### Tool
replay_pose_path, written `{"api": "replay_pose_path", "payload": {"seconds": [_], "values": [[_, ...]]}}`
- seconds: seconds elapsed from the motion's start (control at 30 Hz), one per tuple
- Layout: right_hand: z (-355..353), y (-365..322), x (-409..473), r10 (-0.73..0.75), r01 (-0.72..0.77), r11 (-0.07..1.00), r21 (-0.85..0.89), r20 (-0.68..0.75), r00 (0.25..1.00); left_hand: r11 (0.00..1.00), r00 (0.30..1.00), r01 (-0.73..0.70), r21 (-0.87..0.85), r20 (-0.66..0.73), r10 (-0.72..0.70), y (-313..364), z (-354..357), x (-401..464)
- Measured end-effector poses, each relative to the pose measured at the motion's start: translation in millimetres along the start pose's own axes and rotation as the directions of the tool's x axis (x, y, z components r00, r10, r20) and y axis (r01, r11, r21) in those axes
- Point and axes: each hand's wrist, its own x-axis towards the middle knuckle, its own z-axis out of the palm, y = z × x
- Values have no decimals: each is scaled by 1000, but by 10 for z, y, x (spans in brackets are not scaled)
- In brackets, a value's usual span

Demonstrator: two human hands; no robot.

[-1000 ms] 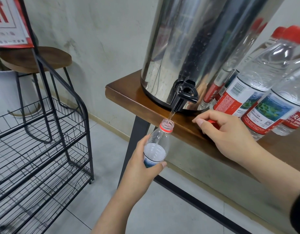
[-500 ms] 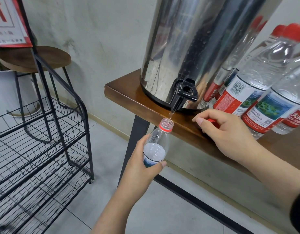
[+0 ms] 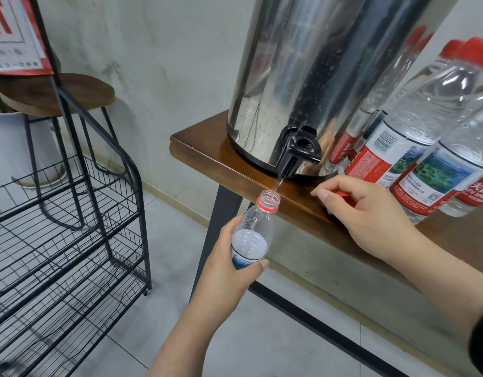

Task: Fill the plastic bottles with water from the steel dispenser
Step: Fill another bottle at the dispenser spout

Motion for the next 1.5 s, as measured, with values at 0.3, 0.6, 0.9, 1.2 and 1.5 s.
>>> {"api": "replay_pose_path", "payload": {"seconds": [0.3, 0.6, 0.9, 1.2, 1.5], "values": [[-7, -20, -5, 20, -20, 1000, 7, 9, 1000, 1000, 1000, 6, 7, -6, -5, -21, 3, 14], [-6, -16, -2, 13, -13, 1000, 0, 13, 1000, 999, 999, 39, 9, 0, -39, -36, 12, 28], [2, 5, 2, -1, 2, 1000, -3, 7, 1000, 999, 999, 37, 9, 7, -37, -50, 9, 35], [10, -7, 1, 1, -1, 1000, -1, -3, 1000, 999, 999, 38, 10, 2, -38, -52, 3, 31], [-3, -7, 1, -1, 2, 1000, -11, 1, 1000, 999, 999, 35, 5, -8, -35, -47, -5, 28]]}}
